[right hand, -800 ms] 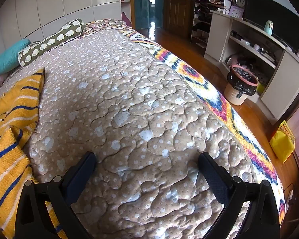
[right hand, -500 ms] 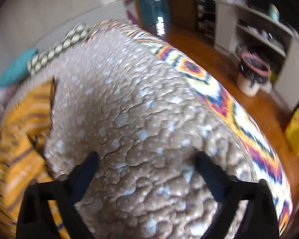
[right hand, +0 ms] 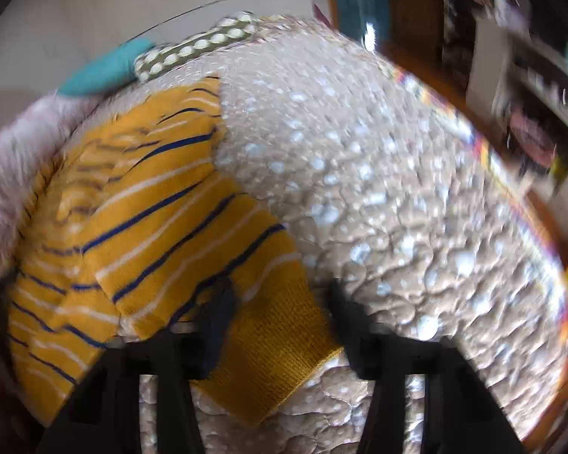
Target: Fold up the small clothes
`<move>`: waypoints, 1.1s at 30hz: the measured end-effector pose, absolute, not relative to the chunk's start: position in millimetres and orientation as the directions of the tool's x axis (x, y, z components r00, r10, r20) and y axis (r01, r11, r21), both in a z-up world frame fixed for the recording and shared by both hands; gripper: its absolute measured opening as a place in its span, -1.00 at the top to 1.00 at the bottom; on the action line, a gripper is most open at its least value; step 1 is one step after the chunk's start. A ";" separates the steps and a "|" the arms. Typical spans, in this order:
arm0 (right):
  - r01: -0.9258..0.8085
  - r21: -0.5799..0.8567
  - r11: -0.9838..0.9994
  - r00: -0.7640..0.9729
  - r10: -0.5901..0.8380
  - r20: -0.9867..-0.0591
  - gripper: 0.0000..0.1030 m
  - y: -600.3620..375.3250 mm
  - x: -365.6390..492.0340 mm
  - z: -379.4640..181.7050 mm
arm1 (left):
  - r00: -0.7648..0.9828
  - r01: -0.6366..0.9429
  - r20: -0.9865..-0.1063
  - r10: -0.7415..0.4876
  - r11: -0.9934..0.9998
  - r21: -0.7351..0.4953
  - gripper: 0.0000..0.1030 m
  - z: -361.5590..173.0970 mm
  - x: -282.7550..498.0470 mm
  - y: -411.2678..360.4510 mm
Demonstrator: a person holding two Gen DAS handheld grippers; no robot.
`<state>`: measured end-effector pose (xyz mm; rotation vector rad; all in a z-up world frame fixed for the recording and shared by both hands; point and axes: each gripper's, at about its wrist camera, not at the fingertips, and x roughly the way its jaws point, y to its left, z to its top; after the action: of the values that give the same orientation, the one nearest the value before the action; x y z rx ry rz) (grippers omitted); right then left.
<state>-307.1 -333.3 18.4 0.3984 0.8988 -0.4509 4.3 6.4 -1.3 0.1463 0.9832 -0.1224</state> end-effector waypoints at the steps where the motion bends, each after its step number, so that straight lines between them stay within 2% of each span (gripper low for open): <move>1: 0.538 0.156 0.828 0.549 -0.204 -0.810 0.82 -337.1 -311.3 25.0 | 0.551 0.169 -0.833 -0.038 0.983 0.068 -1.00 -1.2 4.3 6.5; 4: 0.648 -0.039 0.760 0.446 -0.420 -0.790 0.83 -357.5 -327.6 46.6 | 0.540 0.170 -0.841 -0.043 0.984 0.059 -1.00 -0.3 5.7 7.4; 6: 0.766 -0.184 0.616 0.300 -0.595 -0.746 0.81 -389.3 -342.6 58.2 | 0.548 0.168 -0.835 -0.043 0.984 0.060 -1.00 0.5 6.0 6.9; 8: 0.824 -0.232 0.517 0.204 -0.653 -0.730 0.65 -410.7 -355.4 65.6 | 0.542 0.169 -0.839 -0.053 0.985 0.047 -1.00 0.7 5.9 7.0; 10: 0.849 -0.143 0.509 0.250 -0.625 -0.740 0.52 -413.5 -371.6 76.1 | 0.546 0.169 -0.837 -0.041 0.984 0.061 -1.00 0.7 5.5 6.8; 12: 0.839 -0.037 0.542 0.351 -0.593 -0.724 0.09 -394.5 -378.9 83.2 | 0.546 0.170 -0.838 -0.023 0.982 0.084 -1.00 0.9 4.6 5.9; 14: 0.804 -0.005 0.594 0.418 -0.572 -0.706 0.06 -366.5 -376.4 85.9 | 0.518 0.192 -0.853 -0.062 0.980 0.045 -0.93 6.1 3.5 8.7; 17: 0.733 0.024 0.680 0.503 -0.517 -0.693 0.03 -328.1 -356.7 81.5 | 0.465 0.278 -0.846 -0.262 0.950 -0.142 -0.54 30.4 -10.8 26.1; 19: 0.687 0.038 0.725 0.537 -0.472 -0.700 -0.04 -311.4 -340.8 78.0 | 0.449 0.336 -0.790 -0.418 0.898 -0.284 -0.54 53.9 -23.6 51.7; 21: 0.642 0.038 0.766 0.556 -0.431 -0.710 -0.05 -300.2 -323.5 67.9 | 0.485 0.349 -0.733 -0.477 0.874 -0.338 -0.62 72.2 -29.7 82.4; 23: 0.608 0.027 0.793 0.564 -0.408 -0.718 -0.05 -284.2 -307.3 60.1 | 0.518 0.326 -0.739 -0.430 0.898 -0.295 -0.70 84.9 -22.9 110.1; 27: 0.557 0.041 0.830 0.570 -0.346 -0.745 -0.05 -262.3 -286.9 42.7 | 0.565 0.217 -0.794 -0.222 0.969 -0.116 -0.70 82.2 2.7 159.6; 29: 0.533 0.052 0.844 0.567 -0.312 -0.762 -0.05 -252.3 -280.0 34.7 | 0.532 0.216 -0.823 -0.196 0.972 -0.092 -0.70 69.0 16.8 174.0; 33: 0.480 0.008 0.877 0.543 -0.290 -0.788 -0.05 -227.6 -266.5 22.9 | 0.452 0.260 -0.858 -0.243 0.956 -0.134 -0.69 36.8 39.5 175.1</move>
<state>-266.5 -227.6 22.9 0.2337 0.8857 -0.4616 39.5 175.1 36.8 0.0179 1.0572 -0.3111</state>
